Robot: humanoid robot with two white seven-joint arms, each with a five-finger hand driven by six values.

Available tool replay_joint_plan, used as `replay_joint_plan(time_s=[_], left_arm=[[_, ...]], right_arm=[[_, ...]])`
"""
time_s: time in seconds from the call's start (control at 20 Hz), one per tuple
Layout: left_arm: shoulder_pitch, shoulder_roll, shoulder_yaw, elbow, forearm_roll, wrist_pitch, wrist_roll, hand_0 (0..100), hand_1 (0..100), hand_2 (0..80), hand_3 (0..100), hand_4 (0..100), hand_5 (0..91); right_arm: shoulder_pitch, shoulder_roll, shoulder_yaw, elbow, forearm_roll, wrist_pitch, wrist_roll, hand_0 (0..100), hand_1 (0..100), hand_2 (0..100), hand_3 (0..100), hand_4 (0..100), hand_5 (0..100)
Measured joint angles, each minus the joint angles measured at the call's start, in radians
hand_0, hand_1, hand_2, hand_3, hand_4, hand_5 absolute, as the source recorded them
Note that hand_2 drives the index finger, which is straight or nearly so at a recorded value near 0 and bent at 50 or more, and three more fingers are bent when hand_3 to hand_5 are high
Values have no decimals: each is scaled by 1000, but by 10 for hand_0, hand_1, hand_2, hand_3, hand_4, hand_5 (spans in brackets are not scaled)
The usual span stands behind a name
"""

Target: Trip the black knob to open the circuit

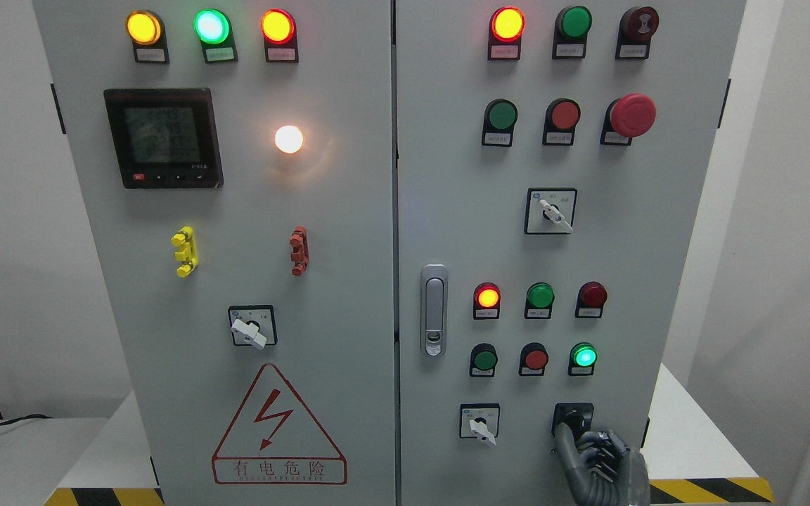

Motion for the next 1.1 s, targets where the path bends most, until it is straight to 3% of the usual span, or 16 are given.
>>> replay_joint_plan(time_s=[1.1], left_arm=[[0,0,0,0,0,0,0,120,389,0,0,0,0]], right_arm=[[0,0,5,2,32,-1,4,260,706,585,869,905,980]])
